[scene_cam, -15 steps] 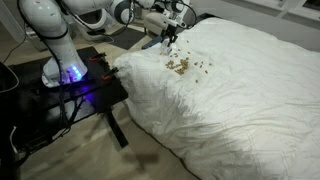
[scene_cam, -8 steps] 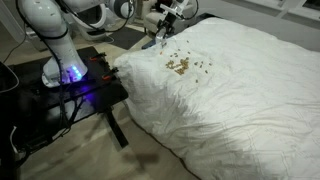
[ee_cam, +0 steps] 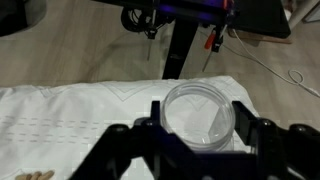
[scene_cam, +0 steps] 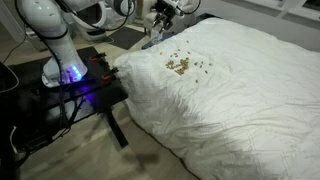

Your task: Pour the contents in the jar on the bed

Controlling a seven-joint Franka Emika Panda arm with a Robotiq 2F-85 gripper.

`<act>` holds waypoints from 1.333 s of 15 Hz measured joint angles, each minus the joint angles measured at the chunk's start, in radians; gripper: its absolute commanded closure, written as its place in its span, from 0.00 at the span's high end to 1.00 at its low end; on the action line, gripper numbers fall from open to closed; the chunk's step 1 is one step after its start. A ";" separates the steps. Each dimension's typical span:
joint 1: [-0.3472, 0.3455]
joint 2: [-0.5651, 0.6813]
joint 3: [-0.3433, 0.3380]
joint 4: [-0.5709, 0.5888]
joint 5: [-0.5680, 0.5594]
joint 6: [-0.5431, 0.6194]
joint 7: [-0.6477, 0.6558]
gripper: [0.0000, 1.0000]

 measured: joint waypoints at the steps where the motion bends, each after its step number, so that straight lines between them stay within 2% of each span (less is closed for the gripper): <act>1: -0.001 -0.004 0.000 0.000 0.000 0.000 -0.001 0.70; 5: -0.001 -0.007 0.000 0.000 0.000 0.000 -0.001 0.70; 6: -0.001 -0.007 0.000 0.000 0.000 0.000 -0.001 0.45; 16: 0.003 0.046 0.000 -0.095 -0.003 -0.044 -0.045 0.45; 20: 0.009 0.109 -0.006 -0.076 -0.016 -0.073 -0.082 0.45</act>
